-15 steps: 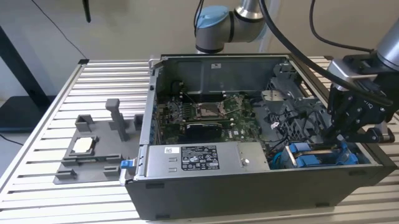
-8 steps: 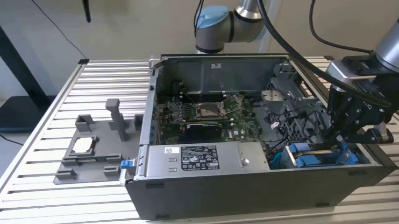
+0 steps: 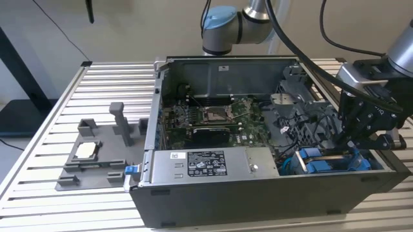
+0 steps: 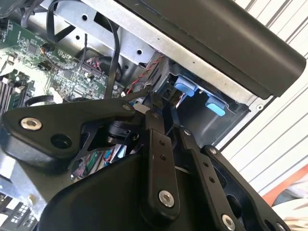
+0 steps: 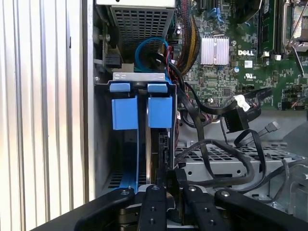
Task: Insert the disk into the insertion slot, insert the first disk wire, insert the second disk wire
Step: 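Insert the first disk wire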
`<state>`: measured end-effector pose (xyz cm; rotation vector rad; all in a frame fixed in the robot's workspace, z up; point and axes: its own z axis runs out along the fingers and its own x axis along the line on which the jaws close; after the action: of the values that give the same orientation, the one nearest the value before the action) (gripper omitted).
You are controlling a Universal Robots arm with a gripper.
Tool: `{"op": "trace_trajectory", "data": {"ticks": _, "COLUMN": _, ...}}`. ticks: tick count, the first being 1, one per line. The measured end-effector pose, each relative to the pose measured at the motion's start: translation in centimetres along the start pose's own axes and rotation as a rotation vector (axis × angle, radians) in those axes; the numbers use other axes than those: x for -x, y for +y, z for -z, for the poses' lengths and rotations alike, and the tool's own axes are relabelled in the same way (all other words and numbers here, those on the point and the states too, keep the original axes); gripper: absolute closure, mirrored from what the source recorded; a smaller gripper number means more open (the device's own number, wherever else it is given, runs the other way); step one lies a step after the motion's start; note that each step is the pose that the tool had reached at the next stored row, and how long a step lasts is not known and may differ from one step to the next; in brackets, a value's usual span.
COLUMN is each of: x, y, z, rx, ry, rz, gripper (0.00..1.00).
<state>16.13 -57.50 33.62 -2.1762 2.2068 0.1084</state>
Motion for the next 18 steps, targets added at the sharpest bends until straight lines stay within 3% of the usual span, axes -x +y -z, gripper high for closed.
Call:
{"op": "trace_trajectory", "data": {"ticks": 11, "x": -0.03, "y": -0.01, "z": -0.40, "rx": 0.0000, "ry": -0.0007, "rz": 0.000, "gripper": 0.79}}
{"op": "trace_trajectory", "data": {"ticks": 12, "x": -0.03, "y": -0.01, "z": -0.39, "rx": 0.0000, "ry": -0.0005, "rz": 0.000, "gripper": 0.73}}
{"op": "trace_trajectory", "data": {"ticks": 13, "x": -0.03, "y": -0.01, "z": -0.34, "rx": 0.0000, "ry": -0.0002, "rz": 0.000, "gripper": 0.73}}
{"op": "trace_trajectory", "data": {"ticks": 18, "x": 0.07, "y": 0.05, "z": 0.94, "rx": -0.0001, "ry": -0.0003, "rz": -0.001, "gripper": 0.73}}
